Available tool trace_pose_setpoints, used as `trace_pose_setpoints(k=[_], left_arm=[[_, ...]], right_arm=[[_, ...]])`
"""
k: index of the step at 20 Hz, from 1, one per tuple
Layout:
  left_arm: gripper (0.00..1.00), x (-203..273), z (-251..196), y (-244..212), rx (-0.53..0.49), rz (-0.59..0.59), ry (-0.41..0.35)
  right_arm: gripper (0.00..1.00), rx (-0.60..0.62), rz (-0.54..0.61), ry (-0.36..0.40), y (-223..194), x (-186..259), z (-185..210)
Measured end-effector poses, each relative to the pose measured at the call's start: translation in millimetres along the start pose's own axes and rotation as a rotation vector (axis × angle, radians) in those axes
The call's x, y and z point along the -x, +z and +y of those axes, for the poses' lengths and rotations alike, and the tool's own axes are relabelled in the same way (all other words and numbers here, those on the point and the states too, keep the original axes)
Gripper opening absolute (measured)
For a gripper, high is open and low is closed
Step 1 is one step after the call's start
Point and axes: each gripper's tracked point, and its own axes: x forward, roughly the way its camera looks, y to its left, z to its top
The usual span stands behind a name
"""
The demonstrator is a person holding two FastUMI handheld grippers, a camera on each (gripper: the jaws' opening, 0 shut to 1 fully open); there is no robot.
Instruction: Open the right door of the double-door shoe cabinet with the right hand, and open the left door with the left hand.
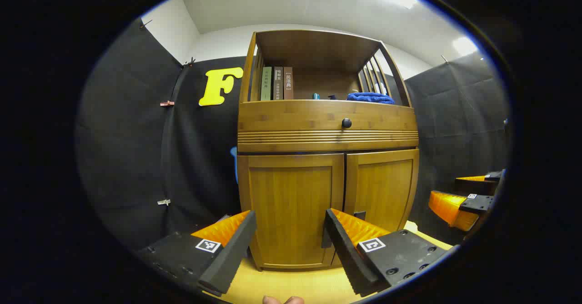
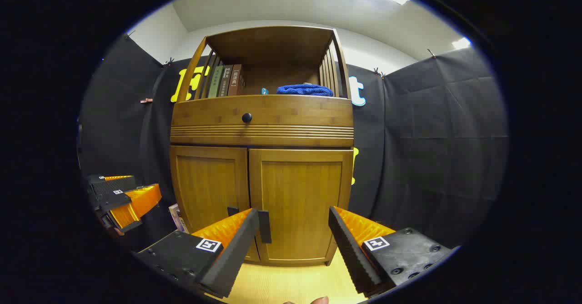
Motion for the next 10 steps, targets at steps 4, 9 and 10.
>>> trace_pose_setpoints(k=[4,9,10], left_arm=[[0.92,6.5,0.9,-3.7,-0.015,0.008,0.020],[0.94,13.0,-2.3,-6.1,-0.025,0.013,0.036],[0.94,14.3,-1.4,-4.4,-0.029,0.007,0.044]], right_arm=[[0.97,0.001,-0.005,0.018,-2.6,-1.0,2.6],[0.97,-0.002,-0.002,0.026,-7.3,-7.3,2.0],[0.97,0.000,0.008,0.034,-9.7,-9.7,3.4]])
